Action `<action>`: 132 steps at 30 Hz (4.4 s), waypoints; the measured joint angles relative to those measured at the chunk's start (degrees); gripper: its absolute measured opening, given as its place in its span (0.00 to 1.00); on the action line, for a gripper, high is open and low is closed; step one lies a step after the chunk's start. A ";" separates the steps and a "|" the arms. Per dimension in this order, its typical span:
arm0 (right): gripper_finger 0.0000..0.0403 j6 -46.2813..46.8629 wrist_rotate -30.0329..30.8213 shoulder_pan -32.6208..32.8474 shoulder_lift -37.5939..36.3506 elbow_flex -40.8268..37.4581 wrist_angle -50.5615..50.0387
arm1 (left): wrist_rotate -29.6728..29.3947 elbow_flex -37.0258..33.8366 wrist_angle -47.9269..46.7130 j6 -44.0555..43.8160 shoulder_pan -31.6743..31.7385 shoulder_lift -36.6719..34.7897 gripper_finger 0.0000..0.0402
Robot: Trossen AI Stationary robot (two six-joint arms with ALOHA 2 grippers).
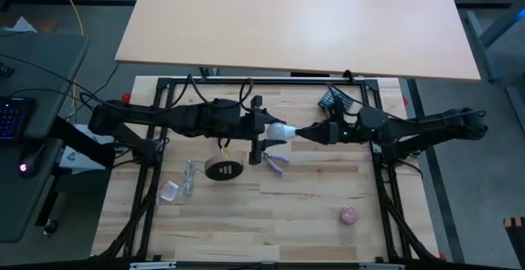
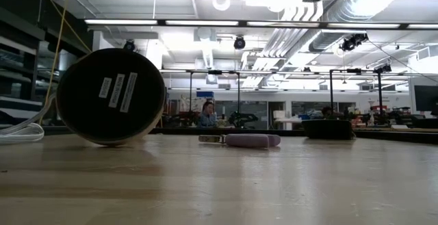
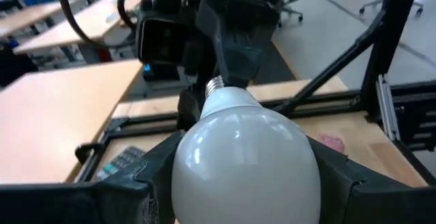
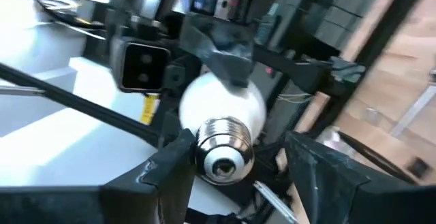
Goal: Screw lightbulb
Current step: Insert the light bulb into the lamp socket
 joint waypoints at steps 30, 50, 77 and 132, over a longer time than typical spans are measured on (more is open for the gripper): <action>0.29 -2.09 -1.97 0.02 1.45 0.00 2.79 | 2.93 0.12 -0.40 -0.63 0.37 1.16 0.52; 0.29 -19.32 13.26 -0.76 0.07 1.25 9.43 | -5.06 -3.24 -7.09 -9.49 0.63 -10.79 0.75; 0.29 -59.61 15.91 -0.85 16.96 29.44 14.20 | -3.41 -12.38 67.61 -28.92 4.38 0.91 0.76; 0.64 -50.93 11.11 -0.55 4.36 30.81 -31.93 | 3.54 -8.81 -4.34 -7.01 10.12 -9.51 0.49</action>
